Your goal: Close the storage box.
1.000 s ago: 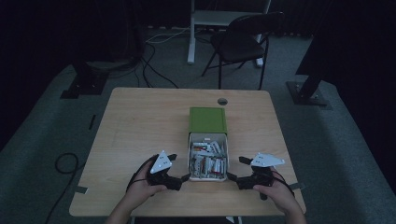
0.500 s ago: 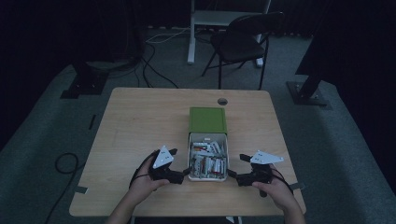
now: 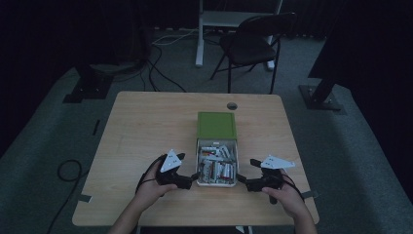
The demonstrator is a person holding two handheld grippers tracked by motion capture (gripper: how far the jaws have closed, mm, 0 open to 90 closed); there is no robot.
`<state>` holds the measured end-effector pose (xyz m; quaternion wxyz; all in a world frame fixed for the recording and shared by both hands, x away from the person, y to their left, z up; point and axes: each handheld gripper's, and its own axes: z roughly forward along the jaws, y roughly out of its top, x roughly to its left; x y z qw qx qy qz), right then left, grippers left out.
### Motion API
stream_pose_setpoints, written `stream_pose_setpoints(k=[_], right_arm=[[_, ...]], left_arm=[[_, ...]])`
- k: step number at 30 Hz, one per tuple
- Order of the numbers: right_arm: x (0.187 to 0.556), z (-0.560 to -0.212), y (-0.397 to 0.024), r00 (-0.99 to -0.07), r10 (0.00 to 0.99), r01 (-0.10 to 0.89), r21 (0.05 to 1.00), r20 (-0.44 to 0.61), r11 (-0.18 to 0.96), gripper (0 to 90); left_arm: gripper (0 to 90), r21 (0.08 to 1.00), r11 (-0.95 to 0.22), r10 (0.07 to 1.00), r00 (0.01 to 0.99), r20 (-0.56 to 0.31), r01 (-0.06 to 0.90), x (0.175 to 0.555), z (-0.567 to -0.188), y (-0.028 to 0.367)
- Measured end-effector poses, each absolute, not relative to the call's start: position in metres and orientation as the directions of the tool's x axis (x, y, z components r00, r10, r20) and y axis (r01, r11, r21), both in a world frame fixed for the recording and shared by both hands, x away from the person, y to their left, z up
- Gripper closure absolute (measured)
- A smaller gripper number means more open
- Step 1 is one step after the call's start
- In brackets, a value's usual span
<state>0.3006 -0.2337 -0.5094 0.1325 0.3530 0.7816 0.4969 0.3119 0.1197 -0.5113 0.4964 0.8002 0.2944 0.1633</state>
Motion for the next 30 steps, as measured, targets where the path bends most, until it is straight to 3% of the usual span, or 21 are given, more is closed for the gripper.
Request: stream_pose_setpoints(k=[30], right_arm=[[0.316, -0.506, -0.229, -0.694, 0.707, 0.433, 0.863, 0.135, 0.260, 12.2]], left_arm=[[8.2, 0.886, -0.326, 0.648, 0.761, -0.046, 0.331, 0.329, -0.510, 0.120]])
